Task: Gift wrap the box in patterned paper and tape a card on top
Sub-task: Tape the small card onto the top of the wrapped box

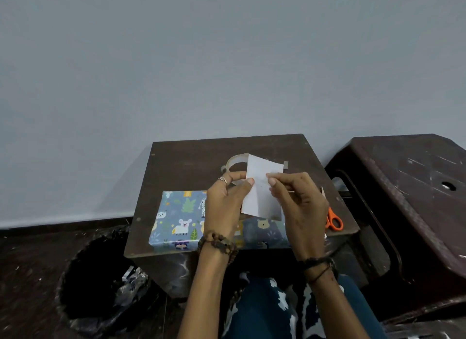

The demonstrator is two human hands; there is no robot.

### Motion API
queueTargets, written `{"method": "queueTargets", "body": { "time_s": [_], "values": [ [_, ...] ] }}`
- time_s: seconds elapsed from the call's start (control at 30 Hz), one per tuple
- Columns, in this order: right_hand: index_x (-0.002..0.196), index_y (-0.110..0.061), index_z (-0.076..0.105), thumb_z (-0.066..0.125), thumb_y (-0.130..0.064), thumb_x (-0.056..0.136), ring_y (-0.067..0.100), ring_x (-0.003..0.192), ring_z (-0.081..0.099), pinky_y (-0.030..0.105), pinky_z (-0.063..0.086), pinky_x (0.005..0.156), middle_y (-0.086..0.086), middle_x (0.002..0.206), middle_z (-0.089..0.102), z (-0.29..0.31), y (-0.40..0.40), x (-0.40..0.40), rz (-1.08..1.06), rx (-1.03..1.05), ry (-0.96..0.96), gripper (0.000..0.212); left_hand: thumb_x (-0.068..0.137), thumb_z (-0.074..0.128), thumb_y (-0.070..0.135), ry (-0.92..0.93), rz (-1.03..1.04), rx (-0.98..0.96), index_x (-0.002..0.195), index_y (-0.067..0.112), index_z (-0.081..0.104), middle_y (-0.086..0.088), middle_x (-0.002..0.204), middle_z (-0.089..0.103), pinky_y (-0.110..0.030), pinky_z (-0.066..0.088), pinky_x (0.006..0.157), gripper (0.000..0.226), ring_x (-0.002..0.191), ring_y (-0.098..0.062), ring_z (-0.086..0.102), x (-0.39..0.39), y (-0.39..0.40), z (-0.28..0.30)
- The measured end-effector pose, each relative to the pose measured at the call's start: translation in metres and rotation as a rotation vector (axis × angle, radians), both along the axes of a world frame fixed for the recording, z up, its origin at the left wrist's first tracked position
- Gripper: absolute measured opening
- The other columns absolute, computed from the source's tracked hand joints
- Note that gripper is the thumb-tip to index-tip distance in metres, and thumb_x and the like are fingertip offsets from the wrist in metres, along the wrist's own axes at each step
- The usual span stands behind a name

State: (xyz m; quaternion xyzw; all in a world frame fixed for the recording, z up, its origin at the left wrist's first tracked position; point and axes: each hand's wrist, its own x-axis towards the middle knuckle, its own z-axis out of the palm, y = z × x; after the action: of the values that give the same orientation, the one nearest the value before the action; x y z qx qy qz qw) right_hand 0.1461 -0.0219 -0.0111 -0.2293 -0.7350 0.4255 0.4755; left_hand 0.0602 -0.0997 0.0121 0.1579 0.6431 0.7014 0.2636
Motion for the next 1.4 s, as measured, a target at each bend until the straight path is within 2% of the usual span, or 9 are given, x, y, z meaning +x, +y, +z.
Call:
{"method": "queueTargets", "body": {
  "time_s": [0.1, 0.27, 0.63, 0.8, 1.03, 1.13, 1.2, 1.3, 1.4],
  "values": [
    [0.092, -0.016, 0.069, 0.056, -0.029, 0.086, 0.008, 0.083, 0.06, 0.018, 0.051, 0.069, -0.002, 0.089, 0.061, -0.009, -0.002, 0.009, -0.011, 0.037, 0.022, 0.02, 0.088, 0.06, 0.011, 0.007, -0.004, -0.007, 0.079, 0.024, 0.06, 0.019, 0.055, 0.066, -0.027, 0.055, 0.055, 0.016, 0.051, 0.003, 0.062, 0.007, 0.0, 0.003],
    [0.092, -0.021, 0.067, 0.058, -0.028, 0.085, 0.006, 0.084, 0.058, 0.015, 0.05, 0.073, -0.006, 0.089, 0.058, -0.016, 0.001, 0.01, -0.034, 0.05, 0.04, 0.014, 0.087, 0.061, 0.012, -0.014, 0.054, -0.022, 0.079, 0.026, 0.062, 0.006, 0.07, 0.067, -0.027, 0.055, 0.049, 0.016, 0.064, -0.011, 0.064, 0.009, 0.001, 0.002],
    [0.086, -0.007, 0.072, 0.064, -0.021, 0.083, 0.002, 0.088, 0.053, 0.007, 0.041, 0.078, 0.005, 0.09, 0.058, -0.019, 0.003, 0.01, 0.015, 0.139, -0.03, 0.017, 0.088, 0.059, 0.008, 0.094, 0.073, 0.057, 0.081, 0.024, 0.064, 0.016, 0.06, 0.069, -0.017, 0.05, 0.044, 0.018, 0.055, 0.0, 0.064, 0.009, 0.004, 0.006],
    [0.082, -0.019, 0.068, 0.071, -0.019, 0.079, 0.003, 0.093, 0.054, 0.01, 0.043, 0.081, 0.001, 0.094, 0.055, -0.014, 0.004, 0.012, 0.096, -0.134, -0.008, 0.004, 0.088, 0.058, 0.007, 0.091, 0.059, 0.075, 0.083, 0.023, 0.064, 0.013, 0.063, 0.07, -0.018, 0.052, 0.047, 0.019, 0.057, -0.002, 0.065, 0.015, 0.004, 0.002],
    [0.115, -0.017, 0.043, 0.081, -0.011, 0.066, 0.011, 0.094, 0.061, 0.015, 0.05, 0.065, 0.003, 0.109, 0.06, -0.009, 0.009, 0.015, 0.199, -0.692, 0.033, 0.062, 0.09, 0.054, 0.006, 0.083, -0.002, 0.094, 0.089, 0.02, 0.062, 0.009, 0.062, 0.071, -0.018, 0.054, 0.052, 0.016, 0.06, -0.004, 0.067, 0.016, 0.004, -0.005],
    [0.119, -0.013, 0.04, 0.073, 0.0, 0.075, 0.024, 0.086, 0.065, 0.02, 0.052, 0.059, 0.015, 0.098, 0.067, -0.008, 0.012, 0.016, 0.264, -0.756, 0.071, 0.056, 0.091, 0.051, 0.006, 0.097, -0.05, 0.085, 0.09, 0.021, 0.061, 0.012, 0.065, 0.071, -0.019, 0.055, 0.057, 0.018, 0.064, -0.003, 0.066, 0.019, 0.004, -0.006],
    [0.112, -0.017, 0.042, 0.069, 0.002, 0.077, 0.023, 0.082, 0.067, 0.027, 0.054, 0.064, 0.013, 0.092, 0.07, -0.008, 0.011, 0.015, 0.25, -0.686, 0.094, 0.048, 0.091, 0.052, 0.008, 0.169, -0.028, 0.041, 0.091, 0.026, 0.062, 0.014, 0.077, 0.07, -0.025, 0.056, 0.068, 0.02, 0.078, -0.007, 0.066, 0.021, 0.004, -0.01],
    [0.102, -0.033, 0.041, 0.072, -0.002, 0.077, 0.01, 0.075, 0.063, 0.021, 0.05, 0.07, -0.004, 0.079, 0.066, -0.01, 0.01, 0.016, 0.045, -0.276, 0.062, 0.051, 0.089, 0.057, 0.015, 0.286, 0.046, -0.114, 0.096, 0.029, 0.06, 0.006, 0.094, 0.062, -0.032, 0.051, 0.083, 0.016, 0.09, -0.012, 0.06, 0.02, 0.005, -0.019],
    [0.11, -0.026, 0.041, 0.069, -0.001, 0.076, 0.007, 0.075, 0.056, 0.016, 0.044, 0.072, -0.01, 0.085, 0.062, -0.017, 0.011, 0.015, -0.113, 0.256, 0.022, 0.05, 0.087, 0.057, 0.02, 0.013, -0.025, -0.028, 0.088, 0.021, 0.063, 0.005, 0.085, 0.068, -0.03, 0.053, 0.079, 0.006, 0.085, -0.011, 0.063, 0.032, 0.005, -0.016]
  ]
}}
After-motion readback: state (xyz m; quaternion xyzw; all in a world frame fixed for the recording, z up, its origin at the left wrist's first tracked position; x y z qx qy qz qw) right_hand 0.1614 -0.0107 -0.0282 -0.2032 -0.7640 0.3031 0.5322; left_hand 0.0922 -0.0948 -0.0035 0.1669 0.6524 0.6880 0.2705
